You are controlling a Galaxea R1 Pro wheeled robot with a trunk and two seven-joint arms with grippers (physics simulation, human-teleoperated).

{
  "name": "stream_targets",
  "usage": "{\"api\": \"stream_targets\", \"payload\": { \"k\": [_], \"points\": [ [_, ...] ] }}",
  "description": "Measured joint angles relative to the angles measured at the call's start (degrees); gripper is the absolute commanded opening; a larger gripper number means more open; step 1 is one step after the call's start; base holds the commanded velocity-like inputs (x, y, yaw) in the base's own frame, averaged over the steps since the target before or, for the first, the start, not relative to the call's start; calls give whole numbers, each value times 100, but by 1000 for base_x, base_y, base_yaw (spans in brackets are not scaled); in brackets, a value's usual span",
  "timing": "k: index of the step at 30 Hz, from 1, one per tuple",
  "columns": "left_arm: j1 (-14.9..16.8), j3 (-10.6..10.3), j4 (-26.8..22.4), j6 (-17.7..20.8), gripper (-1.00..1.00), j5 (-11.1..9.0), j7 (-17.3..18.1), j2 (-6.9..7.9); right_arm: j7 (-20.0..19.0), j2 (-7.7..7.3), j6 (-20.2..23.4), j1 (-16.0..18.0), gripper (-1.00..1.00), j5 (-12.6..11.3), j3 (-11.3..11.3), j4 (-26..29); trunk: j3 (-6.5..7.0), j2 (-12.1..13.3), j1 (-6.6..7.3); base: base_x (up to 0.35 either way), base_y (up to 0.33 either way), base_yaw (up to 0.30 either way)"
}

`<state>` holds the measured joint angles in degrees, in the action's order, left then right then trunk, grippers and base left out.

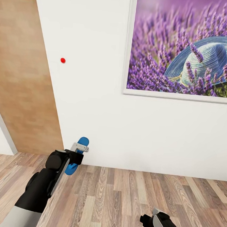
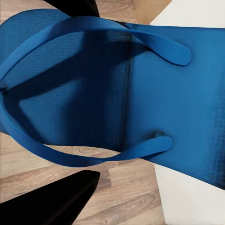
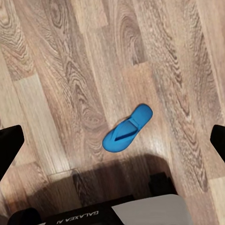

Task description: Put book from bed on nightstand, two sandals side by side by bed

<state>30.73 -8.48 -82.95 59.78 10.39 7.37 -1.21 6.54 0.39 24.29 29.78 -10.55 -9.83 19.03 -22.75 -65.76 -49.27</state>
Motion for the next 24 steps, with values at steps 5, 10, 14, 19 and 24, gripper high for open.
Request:
{"api": "stream_targets", "payload": {
  "k": [5,10,14,19,24],
  "points": [
    [-11,-5,-104,0,-100,-5,1,0,-1,8,-1,0,100,0,0,-3,-90,-201,-110,0,0,0],
    [-14,-14,-188,0,-100,-19,1,5,-1,10,-2,0,100,0,5,-7,-180,-401,-220,0,0,0],
    [-25,-20,-252,0,-100,-35,1,8,-1,16,-2,0,100,0,8,-8,-252,-562,-308,0,0,0],
    [-33,-27,-269,0,-100,-38,1,8,-7,19,-7,0,100,0,8,-9,-342,-762,-418,0,0,0],
    [-35,-30,-331,0,-100,-41,1,13,-9,30,-10,0,100,0,9,-9,-431,-963,-527,0,0,0]
  ]
}}
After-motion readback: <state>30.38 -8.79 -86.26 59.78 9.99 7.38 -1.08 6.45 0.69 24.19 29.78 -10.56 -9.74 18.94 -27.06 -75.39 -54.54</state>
